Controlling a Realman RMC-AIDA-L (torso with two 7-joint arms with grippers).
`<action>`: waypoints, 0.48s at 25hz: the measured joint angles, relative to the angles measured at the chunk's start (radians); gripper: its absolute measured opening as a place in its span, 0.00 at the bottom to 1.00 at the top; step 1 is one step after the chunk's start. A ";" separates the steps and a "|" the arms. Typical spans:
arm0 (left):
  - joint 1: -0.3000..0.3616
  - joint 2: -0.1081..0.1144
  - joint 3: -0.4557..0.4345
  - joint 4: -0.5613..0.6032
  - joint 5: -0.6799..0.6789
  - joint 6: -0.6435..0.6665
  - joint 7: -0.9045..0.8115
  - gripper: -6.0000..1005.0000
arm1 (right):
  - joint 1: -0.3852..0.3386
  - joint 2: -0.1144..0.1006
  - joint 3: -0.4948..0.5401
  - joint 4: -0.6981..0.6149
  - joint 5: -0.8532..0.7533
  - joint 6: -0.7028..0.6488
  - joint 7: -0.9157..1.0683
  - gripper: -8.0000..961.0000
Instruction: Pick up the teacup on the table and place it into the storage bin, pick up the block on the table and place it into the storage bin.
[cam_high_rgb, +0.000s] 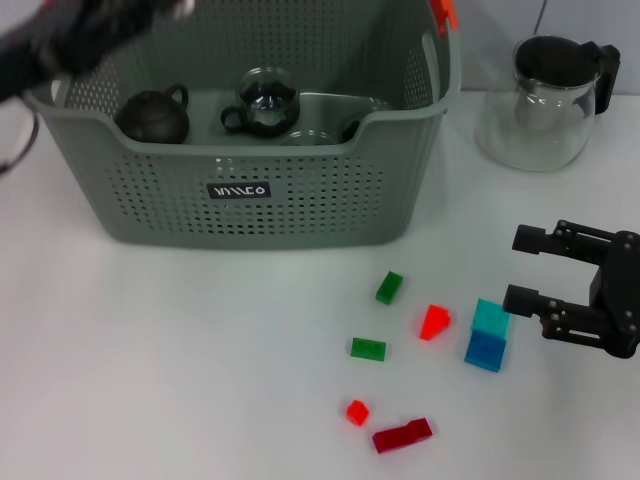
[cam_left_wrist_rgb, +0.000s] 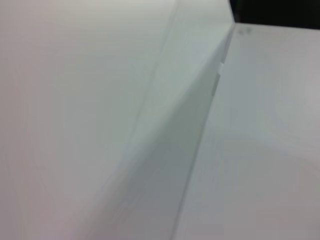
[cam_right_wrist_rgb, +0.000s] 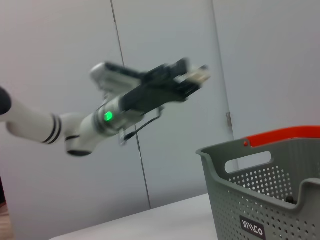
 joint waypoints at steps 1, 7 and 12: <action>-0.028 0.007 0.010 0.000 -0.001 -0.053 -0.016 0.42 | 0.000 0.000 0.000 0.000 0.000 0.000 0.000 0.78; -0.124 0.049 0.279 0.029 0.084 -0.456 -0.142 0.42 | -0.001 0.000 0.004 0.001 0.000 0.000 0.000 0.78; -0.146 0.035 0.472 0.100 0.199 -0.632 -0.275 0.42 | 0.001 0.002 0.007 0.002 0.000 -0.001 0.002 0.78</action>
